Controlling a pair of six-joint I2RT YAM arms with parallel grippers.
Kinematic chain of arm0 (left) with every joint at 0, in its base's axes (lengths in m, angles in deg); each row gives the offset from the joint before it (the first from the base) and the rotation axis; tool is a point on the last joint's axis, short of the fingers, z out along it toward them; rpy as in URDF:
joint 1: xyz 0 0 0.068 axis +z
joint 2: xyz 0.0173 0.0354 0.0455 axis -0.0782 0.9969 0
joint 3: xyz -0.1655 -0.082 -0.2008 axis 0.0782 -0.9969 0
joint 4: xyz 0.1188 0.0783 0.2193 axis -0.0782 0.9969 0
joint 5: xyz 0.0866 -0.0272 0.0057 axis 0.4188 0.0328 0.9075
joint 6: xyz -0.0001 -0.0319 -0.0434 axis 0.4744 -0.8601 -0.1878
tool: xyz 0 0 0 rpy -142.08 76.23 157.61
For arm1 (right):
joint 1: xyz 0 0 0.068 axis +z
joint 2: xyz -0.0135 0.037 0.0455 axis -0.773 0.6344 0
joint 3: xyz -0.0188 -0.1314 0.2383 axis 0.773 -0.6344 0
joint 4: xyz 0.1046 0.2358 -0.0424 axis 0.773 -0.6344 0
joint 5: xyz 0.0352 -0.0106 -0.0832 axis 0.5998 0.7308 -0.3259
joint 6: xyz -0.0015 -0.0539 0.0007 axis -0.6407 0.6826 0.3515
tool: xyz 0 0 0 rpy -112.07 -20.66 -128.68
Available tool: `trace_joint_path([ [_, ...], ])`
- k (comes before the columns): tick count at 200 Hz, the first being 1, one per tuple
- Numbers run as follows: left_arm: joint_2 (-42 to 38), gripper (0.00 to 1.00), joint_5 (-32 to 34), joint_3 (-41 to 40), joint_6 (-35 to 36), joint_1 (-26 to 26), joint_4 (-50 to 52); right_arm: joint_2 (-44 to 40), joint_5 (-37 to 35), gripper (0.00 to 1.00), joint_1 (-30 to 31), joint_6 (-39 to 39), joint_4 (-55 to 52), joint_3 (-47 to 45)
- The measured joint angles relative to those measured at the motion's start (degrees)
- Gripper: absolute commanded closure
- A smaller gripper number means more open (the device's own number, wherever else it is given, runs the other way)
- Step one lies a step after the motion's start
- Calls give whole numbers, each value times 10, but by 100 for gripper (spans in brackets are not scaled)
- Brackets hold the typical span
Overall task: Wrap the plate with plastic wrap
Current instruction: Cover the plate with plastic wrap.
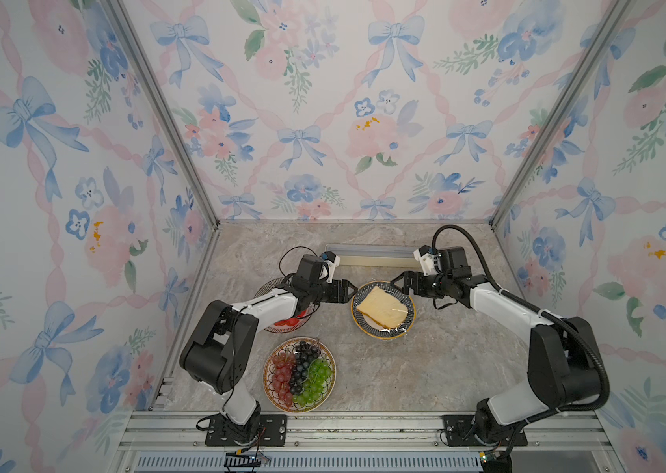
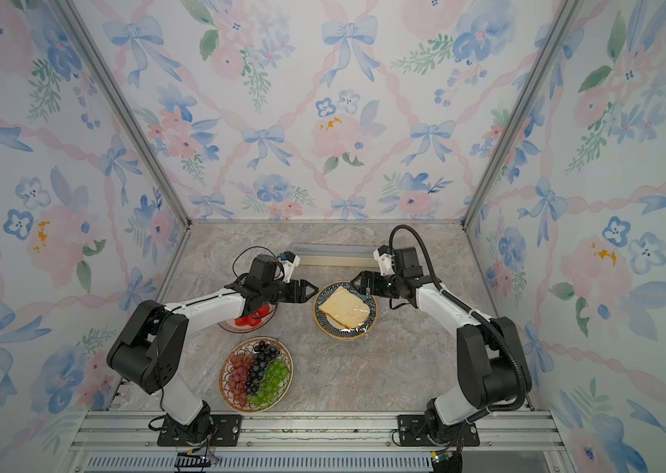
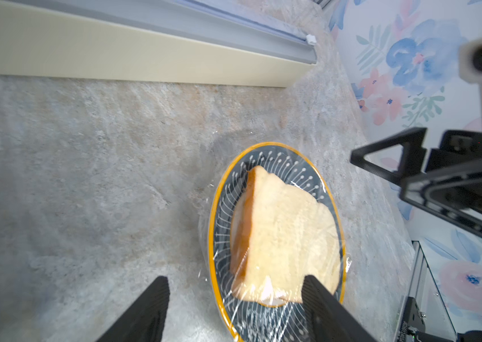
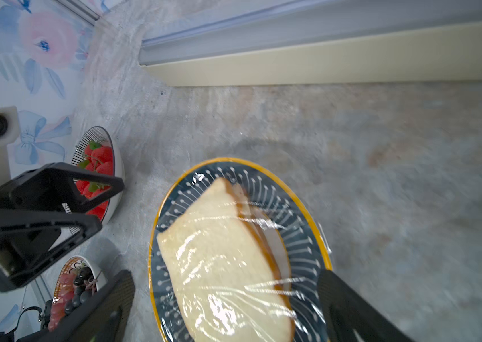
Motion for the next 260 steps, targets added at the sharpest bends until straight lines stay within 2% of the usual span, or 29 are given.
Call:
trace_joint_path([
  [41, -33, 27, -2, -42, -12, -13, 8, 106, 5, 3, 26, 2, 35, 68],
  [81, -33, 27, -5, -68, -25, -24, 9, 151, 5, 3, 28, 5, 42, 94],
  [172, -37, 27, -18, -85, -54, -64, 10, 176, 3, 3, 20, 36, 27, 104],
  [260, -17, 26, -17, -85, -61, -76, 8, 178, 15, 3, 14, 48, 4, 77],
])
